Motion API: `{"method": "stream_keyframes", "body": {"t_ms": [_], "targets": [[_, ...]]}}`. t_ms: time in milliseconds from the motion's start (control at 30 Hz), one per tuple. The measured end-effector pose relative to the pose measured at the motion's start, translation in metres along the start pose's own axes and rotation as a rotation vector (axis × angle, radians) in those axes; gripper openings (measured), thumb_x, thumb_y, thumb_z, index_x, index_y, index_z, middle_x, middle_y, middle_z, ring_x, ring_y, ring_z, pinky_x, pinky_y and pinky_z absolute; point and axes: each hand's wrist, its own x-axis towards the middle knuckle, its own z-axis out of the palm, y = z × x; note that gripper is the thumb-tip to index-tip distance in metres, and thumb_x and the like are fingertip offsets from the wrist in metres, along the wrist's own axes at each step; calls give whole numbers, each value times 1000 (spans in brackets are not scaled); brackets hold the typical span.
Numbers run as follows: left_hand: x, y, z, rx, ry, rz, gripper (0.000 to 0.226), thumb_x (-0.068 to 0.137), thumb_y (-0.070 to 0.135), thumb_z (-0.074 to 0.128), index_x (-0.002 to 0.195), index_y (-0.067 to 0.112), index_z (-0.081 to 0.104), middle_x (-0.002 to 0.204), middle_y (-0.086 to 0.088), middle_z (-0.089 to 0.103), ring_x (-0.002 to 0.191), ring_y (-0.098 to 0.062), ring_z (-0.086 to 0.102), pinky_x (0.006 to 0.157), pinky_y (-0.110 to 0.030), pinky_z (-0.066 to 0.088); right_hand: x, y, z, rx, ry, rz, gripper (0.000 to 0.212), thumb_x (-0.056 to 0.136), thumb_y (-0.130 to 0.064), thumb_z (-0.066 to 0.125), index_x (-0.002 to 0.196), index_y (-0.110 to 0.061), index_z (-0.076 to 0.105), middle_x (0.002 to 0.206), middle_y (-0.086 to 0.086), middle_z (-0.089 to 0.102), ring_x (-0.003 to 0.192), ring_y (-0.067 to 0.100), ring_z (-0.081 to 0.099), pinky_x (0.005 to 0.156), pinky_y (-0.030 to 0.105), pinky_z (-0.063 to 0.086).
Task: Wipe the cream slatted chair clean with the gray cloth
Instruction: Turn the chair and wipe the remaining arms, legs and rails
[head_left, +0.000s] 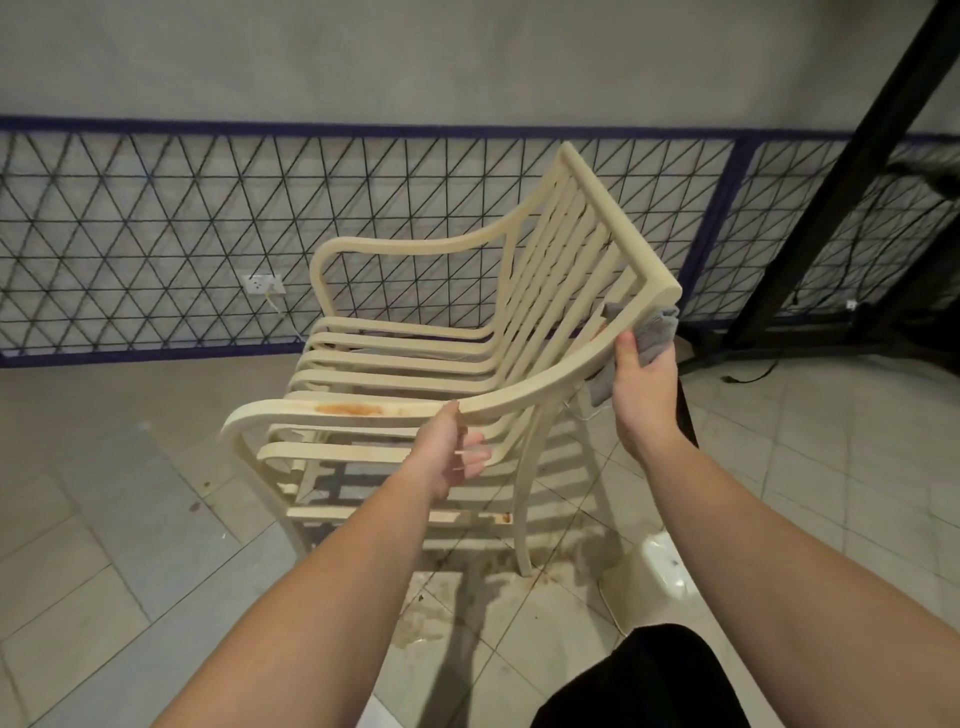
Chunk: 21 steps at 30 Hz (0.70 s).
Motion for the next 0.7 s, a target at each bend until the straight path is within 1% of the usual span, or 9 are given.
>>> {"method": "stream_keyframes", "body": {"t_ms": [67, 133, 200, 267, 367, 400, 467, 533, 700], "targets": [[-4, 2, -1, 421, -74, 109, 40, 102, 40, 49, 114, 6, 67, 93, -6, 74, 72, -21, 67, 70, -34, 55, -8, -1, -4, -33, 43, -30, 39, 101, -32, 54, 138, -32, 43, 126, -14, 58, 121, 6, 54, 110, 36, 42], [-5, 10, -3, 687, -35, 403, 27, 96, 34, 57, 98, 11, 72, 83, -1, 75, 60, -13, 63, 62, -28, 49, -14, -6, -11, -47, 147, -88, 45, 102, -32, 51, 144, -28, 36, 132, -8, 55, 125, 10, 52, 111, 34, 40], [1, 23, -8, 888, 130, 725, 17, 92, 36, 61, 93, 22, 71, 83, 7, 73, 70, -6, 63, 67, -26, 48, -14, -19, -21, -51, 215, -260, 50, 102, -28, 51, 147, -26, 28, 142, -1, 46, 131, 11, 47, 113, 30, 38], [9, 37, -20, 1138, 188, 890, 21, 91, 39, 65, 108, 26, 68, 102, 11, 69, 93, -8, 62, 84, -29, 50, -6, -41, -33, -195, 186, -467, 54, 101, -25, 52, 149, -25, 26, 148, 2, 35, 135, 9, 40, 114, 25, 35], [28, 45, -43, 1527, 117, 785, 46, 90, 46, 66, 131, 26, 59, 128, 5, 60, 118, -19, 56, 101, -37, 48, 24, -77, -44, -887, 49, -699, 50, 97, -28, 57, 143, -26, 39, 147, 3, 34, 135, 16, 33, 116, 34, 29], [31, 45, -47, 1615, 103, 727, 42, 91, 45, 65, 129, 27, 59, 128, 4, 60, 117, -22, 57, 99, -38, 49, 30, -84, -43, -1161, -18, -803, 46, 95, -30, 57, 140, -27, 45, 146, 2, 38, 136, 19, 32, 119, 39, 24], [37, 42, -53, 1673, 91, 684, 17, 91, 37, 60, 106, 28, 62, 115, 2, 64, 103, -25, 60, 88, -40, 53, 35, -81, -38, -1476, -208, -971, 41, 92, -28, 56, 133, -23, 55, 141, 0, 51, 137, 19, 37, 124, 43, 10], [40, 39, -55, 1664, 99, 690, 4, 90, 27, 54, 90, 26, 58, 100, 1, 65, 90, -25, 60, 79, -42, 55, 26, -60, -34, -1629, -349, -1096, 36, 92, -27, 57, 126, -19, 62, 135, 1, 60, 136, 19, 44, 124, 42, 1], [44, 35, -60, 1648, 126, 742, 12, 91, 26, 51, 93, 27, 63, 94, 3, 66, 85, -25, 61, 72, -38, 56, -7, -14, -25, -1519, -670, -1121, 34, 90, -11, 61, 122, -21, 64, 124, 0, 67, 120, 19, 57, 120, 38, 27]]}}
